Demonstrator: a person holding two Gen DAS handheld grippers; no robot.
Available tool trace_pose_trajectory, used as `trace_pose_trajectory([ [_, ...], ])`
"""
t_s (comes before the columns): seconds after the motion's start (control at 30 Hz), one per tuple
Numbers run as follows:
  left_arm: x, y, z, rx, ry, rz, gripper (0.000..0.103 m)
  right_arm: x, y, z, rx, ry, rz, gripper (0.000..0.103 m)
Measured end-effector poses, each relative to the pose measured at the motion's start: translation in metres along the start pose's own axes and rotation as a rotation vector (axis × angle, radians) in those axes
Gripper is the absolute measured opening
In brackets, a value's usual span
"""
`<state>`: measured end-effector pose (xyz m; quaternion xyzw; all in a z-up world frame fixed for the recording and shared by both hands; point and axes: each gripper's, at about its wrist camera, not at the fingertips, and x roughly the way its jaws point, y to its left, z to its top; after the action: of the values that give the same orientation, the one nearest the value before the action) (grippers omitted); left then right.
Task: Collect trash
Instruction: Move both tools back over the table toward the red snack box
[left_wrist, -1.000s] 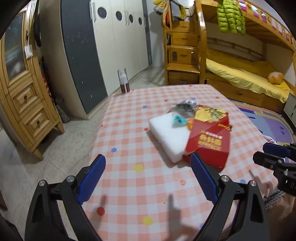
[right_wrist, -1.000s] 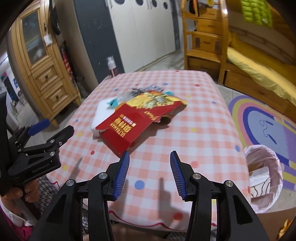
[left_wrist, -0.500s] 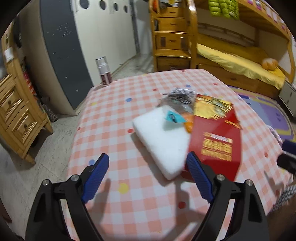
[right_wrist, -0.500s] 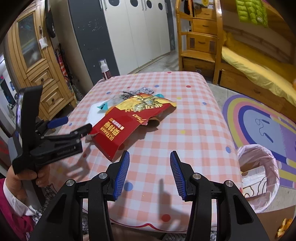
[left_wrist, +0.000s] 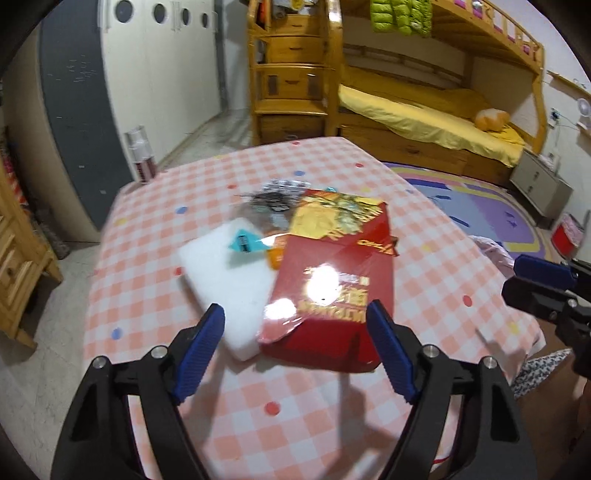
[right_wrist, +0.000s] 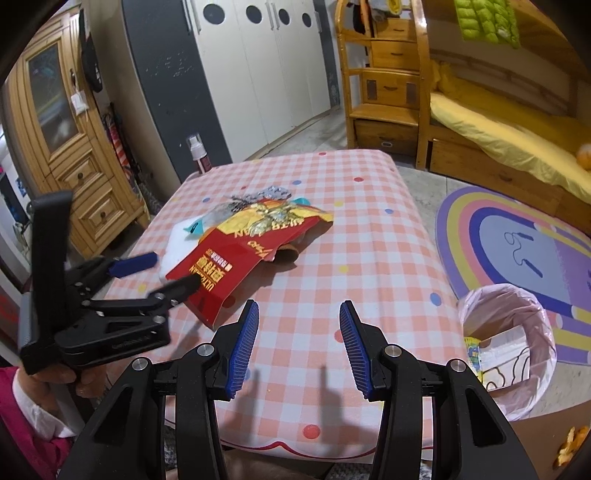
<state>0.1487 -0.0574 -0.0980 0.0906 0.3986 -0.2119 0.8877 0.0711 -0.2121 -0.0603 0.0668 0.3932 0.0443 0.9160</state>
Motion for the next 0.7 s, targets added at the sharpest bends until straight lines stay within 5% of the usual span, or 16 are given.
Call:
trace_pose_trajectory([
  [0.47,0.01,-0.055,-0.01,0.097,0.048,-0.25,0.062,-0.02,-0.034,0.0,0.082,-0.042,-0.048,0.047],
  [0.57,0.004,-0.059,-0.014,0.078,0.046,-0.231,0.062,-0.018,-0.035,-0.001,0.081,-0.038,-0.052,0.047],
  [0.7,-0.018,-0.039,-0.019,0.003,-0.018,-0.1,0.075,-0.006,-0.028,-0.003,0.064,-0.002,-0.03,0.053],
])
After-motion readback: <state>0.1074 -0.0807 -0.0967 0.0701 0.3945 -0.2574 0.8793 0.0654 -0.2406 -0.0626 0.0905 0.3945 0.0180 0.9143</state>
